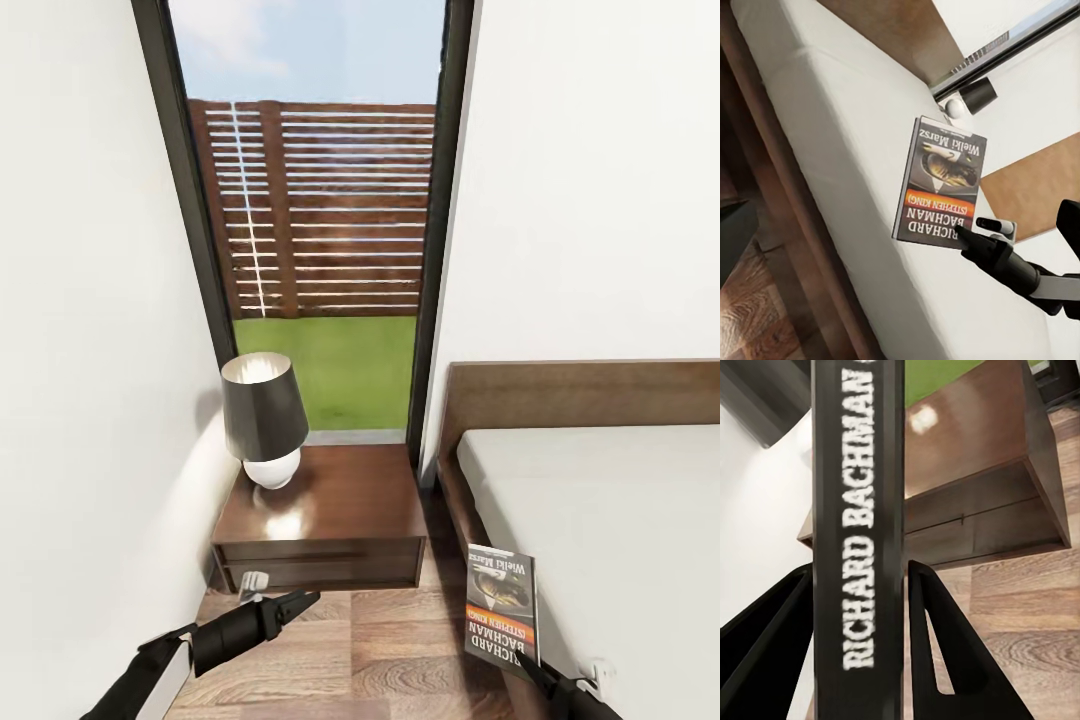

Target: In the bedroom, move the book from the bed onto either nightstand, and place the two sandals side by side next to the bed.

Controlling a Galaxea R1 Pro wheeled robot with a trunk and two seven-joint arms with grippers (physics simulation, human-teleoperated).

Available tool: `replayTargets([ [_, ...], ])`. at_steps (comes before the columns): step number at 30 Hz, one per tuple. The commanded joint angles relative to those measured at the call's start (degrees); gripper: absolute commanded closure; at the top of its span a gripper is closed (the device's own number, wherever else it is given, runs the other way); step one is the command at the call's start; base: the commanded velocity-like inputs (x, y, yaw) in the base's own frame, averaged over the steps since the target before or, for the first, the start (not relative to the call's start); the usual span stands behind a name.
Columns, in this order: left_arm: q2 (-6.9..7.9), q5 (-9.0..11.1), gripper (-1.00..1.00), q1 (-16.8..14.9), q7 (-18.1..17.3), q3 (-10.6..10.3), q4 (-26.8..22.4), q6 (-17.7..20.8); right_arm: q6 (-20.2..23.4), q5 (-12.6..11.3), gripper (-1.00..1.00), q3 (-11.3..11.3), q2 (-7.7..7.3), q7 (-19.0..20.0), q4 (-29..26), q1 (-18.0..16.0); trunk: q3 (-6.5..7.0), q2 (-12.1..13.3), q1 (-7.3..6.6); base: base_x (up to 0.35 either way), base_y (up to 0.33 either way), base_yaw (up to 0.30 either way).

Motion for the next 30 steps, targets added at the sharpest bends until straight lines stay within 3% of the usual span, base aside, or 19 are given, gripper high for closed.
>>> replayTargets([
  [1, 0.05, 0.6, -1.00, 0.0, 0.0, -0.2, 0.0, 0.6, -0.3, 0.2, 1.00, -0.5, -0.03, 0.2, 0.2, -0.1, -0.06, 0.0, 0.00, 0.000, 0.000, 0.000],
  [16, 0.03, 0.6, -1.00, 0.0, 0.1, -0.2, 0.1, 0.6, -0.3, 0.2, 1.00, -0.5, -0.03, 0.3, 0.2, -0.1, 2.45, 5.6, -3.07, 0.000, 0.000, 0.000],
  [30, 0.03, 0.6, -1.00, 0.0, 0.1, -0.2, 0.1, 0.5, -0.3, 0.2, 1.00, -0.5, -0.03, 0.3, 0.2, -0.1, 2.45, 5.6, -3.07, 0.009, 0.000, 0.000],
])
